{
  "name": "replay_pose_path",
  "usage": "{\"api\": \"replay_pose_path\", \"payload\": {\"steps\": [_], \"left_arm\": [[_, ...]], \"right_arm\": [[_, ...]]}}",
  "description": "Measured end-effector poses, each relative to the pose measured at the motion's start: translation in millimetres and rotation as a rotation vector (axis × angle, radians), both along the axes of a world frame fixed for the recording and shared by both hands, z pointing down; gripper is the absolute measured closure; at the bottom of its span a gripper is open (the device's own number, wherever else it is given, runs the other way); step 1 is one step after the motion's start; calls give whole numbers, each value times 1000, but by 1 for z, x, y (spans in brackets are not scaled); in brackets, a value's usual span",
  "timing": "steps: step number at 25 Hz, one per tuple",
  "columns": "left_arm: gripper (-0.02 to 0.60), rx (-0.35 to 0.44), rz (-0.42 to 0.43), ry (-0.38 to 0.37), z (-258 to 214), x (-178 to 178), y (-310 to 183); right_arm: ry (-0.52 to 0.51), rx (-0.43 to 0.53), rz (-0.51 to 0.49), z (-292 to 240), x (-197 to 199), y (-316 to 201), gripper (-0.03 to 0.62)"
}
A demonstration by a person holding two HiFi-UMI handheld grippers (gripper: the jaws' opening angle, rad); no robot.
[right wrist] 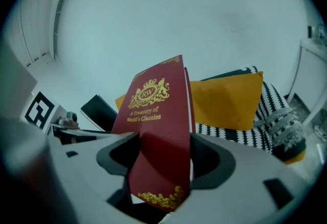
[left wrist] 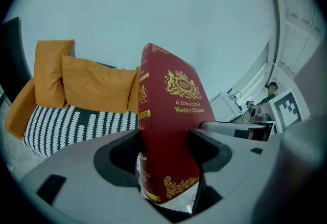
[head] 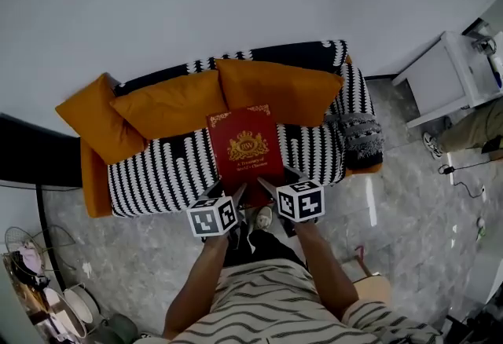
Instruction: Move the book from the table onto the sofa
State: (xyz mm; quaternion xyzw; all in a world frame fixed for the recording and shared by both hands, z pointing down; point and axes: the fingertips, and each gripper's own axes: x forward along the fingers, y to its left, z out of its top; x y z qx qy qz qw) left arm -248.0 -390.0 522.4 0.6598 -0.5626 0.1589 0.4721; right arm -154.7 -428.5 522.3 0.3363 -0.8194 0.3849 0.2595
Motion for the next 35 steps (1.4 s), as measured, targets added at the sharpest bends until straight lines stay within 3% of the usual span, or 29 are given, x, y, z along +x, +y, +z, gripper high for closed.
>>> {"api": "replay_pose_path", "payload": {"steps": [18,35], "left_arm": [[284,-127,30,86,142,-31,-26],[284,-234,59,122,277,-31,-31]], "right_arm": [[71,-129,69,139,-25,-21,286],[133,-251,106,276,-24,-25,286]]}}
